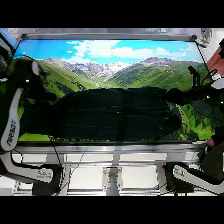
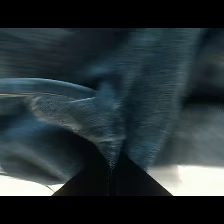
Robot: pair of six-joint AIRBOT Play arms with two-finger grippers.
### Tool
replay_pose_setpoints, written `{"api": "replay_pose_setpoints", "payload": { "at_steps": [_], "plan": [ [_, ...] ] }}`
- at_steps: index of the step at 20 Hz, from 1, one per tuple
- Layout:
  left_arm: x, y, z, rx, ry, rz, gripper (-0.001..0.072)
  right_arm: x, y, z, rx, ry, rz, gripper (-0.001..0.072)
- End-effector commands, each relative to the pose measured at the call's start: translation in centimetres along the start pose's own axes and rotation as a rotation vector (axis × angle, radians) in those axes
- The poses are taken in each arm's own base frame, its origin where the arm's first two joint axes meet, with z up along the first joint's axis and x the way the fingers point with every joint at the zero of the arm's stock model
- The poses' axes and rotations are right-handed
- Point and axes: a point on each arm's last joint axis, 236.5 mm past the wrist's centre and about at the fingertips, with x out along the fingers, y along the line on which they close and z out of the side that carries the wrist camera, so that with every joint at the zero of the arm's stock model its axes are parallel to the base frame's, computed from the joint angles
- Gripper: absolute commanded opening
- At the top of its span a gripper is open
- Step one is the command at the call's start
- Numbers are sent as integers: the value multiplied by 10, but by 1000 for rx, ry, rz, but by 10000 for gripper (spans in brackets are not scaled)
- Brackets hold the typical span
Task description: Fold the clothes and pants, and hang the long-sleeved shirts on hangers.
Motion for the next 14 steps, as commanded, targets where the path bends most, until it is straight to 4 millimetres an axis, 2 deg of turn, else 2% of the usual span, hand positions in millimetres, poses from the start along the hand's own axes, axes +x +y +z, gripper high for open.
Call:
{"api": "replay_pose_setpoints", "payload": {
  "at_steps": [1,2,4,5,6,7,8,12,14],
  "plan": [
    [29,-66,-12,196,181,-167,31,0,1,-3,9,11,4,504],
    [34,-82,-3,257,152,-197,32,0,2,-4,13,16,6,504],
    [28,-115,21,339,18,-274,37,0,3,-9,16,39,13,504],
    [21,-124,29,355,-41,-296,40,0,4,-12,16,49,17,504],
    [14,-125,34,360,-83,-294,79,0,5,-13,16,55,19,505],
    [8,-121,36,357,-110,-285,219,0,5,-13,16,56,19,504],
    [2,-113,36,342,-129,-277,304,0,5,-13,16,56,19,504],
    [-20,-71,34,232,-210,-293,306,0,5,-13,15,54,18,504],
    [-27,-56,33,179,-236,-325,307,0,4,-12,15,50,17,505]
  ]
}}
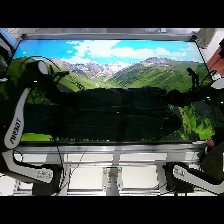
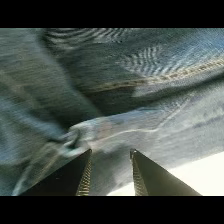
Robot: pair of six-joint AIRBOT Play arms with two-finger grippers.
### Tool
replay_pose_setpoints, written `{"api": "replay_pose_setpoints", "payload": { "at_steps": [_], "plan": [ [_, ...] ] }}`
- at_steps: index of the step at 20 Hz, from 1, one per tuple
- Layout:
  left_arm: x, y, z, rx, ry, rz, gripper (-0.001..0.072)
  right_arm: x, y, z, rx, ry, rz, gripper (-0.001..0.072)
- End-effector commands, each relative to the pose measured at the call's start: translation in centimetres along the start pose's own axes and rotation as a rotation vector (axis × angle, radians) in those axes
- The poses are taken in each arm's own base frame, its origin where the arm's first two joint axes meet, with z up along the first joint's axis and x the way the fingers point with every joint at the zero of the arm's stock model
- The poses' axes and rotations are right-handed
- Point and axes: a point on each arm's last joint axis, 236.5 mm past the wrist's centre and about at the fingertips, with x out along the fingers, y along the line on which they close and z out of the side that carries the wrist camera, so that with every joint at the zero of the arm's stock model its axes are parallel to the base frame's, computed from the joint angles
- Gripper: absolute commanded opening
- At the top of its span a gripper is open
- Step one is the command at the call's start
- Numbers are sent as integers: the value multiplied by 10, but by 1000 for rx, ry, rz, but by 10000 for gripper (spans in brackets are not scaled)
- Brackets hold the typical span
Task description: Fold the clothes and pants, and hang the long-sleeved shirts on hangers.
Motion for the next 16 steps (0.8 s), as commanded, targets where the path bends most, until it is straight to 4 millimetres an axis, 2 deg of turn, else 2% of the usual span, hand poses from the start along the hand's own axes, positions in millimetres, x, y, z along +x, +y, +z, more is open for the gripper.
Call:
{"api": "replay_pose_setpoints", "payload": {
  "at_steps": [1,3,8,16],
  "plan": [
    [-19,13,-2,-68,-75,-56,306,0,0,0,-1,-2,-1,505],
    [-21,13,-6,-83,-73,-98,308,0,0,0,-1,-2,-1,504],
    [-18,10,-6,24,-68,-119,309,0,0,0,-1,-2,-1,504],
    [19,12,-7,19,29,-169,309,0,0,0,-1,-1,0,504]
  ]
}}
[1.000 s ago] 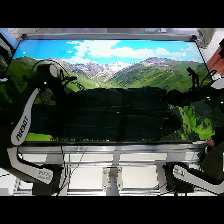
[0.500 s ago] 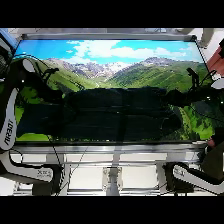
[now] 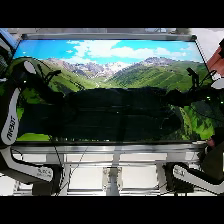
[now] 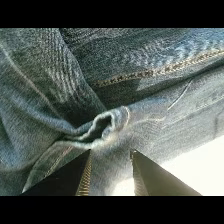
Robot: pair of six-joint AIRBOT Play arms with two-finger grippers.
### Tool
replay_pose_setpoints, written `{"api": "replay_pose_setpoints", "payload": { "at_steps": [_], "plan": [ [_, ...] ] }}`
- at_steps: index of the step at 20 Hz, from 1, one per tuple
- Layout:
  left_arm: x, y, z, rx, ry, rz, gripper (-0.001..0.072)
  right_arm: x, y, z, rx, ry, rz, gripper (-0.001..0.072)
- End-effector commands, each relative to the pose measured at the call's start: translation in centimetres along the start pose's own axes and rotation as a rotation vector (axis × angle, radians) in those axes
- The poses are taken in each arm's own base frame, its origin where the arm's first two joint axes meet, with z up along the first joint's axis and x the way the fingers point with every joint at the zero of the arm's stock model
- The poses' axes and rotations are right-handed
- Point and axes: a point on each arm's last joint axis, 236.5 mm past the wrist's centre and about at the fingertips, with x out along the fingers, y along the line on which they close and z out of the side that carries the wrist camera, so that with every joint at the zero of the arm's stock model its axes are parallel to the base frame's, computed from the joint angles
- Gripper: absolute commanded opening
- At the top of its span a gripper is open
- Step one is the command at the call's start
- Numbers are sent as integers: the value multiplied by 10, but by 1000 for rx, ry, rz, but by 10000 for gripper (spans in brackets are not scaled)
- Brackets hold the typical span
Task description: Fold the clothes and pants, and hang the long-sleeved shirts on hangers.
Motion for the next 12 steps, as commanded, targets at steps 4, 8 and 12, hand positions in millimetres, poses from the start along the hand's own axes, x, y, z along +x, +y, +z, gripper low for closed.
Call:
{"api": "replay_pose_setpoints", "payload": {
  "at_steps": [4,8,12],
  "plan": [
    [23,-15,9,50,17,-123,307,0,0,0,0,1,1,504],
    [29,-31,10,103,37,-139,140,0,0,0,0,1,1,504],
    [31,-51,-12,204,145,-195,31,0,-5,0,-6,-2,-23,505]
  ]
}}
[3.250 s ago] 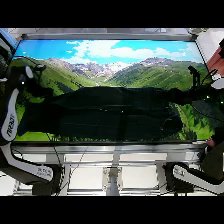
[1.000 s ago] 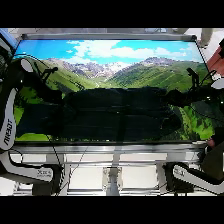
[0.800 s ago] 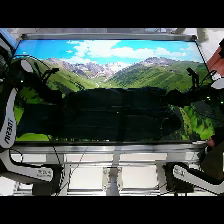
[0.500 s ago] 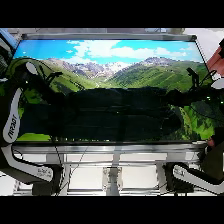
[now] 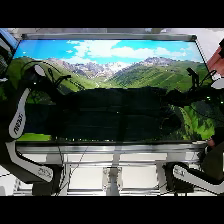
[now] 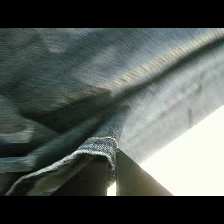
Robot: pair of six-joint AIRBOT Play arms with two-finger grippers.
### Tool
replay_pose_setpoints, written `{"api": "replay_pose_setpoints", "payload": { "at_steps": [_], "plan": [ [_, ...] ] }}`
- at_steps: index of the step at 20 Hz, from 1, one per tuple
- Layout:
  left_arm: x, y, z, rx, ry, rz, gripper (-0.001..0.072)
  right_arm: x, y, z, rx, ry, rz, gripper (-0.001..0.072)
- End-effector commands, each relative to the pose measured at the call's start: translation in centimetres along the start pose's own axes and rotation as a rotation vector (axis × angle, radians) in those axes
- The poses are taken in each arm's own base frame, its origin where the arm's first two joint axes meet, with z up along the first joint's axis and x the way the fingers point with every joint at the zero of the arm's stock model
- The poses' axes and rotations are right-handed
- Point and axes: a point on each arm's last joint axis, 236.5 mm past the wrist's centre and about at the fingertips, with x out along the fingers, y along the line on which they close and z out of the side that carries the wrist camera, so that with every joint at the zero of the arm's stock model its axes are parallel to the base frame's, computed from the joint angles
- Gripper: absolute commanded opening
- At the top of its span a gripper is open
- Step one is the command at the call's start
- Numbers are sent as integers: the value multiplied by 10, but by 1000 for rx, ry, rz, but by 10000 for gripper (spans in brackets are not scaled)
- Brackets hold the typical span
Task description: Fold the clothes and pants, and hang the long-sleeved shirts on hangers.
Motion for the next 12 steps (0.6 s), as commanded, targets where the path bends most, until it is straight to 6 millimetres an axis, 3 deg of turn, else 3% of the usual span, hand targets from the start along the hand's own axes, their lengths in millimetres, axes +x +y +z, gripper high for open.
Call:
{"api": "replay_pose_setpoints", "payload": {
  "at_steps": [1,3,5,8,10,12],
  "plan": [
    [3,-14,-9,69,54,-36,30,0,-10,1,-12,-4,-42,505],
    [-8,-4,-8,53,13,2,29,-2,-27,5,-46,-18,-116,504],
    [-39,31,-5,-37,-109,141,30,-7,-48,18,-46,-71,-208,484],
    [-128,101,-1,-315,-467,381,30,-14,-62,52,-61,-215,-269,481],
    [-184,128,-14,-456,-675,460,30,-8,-70,69,-47,-270,-274,478],
    [-216,146,-34,-540,-776,504,30,17,-82,67,-5,-224,-253,476]
  ]
}}
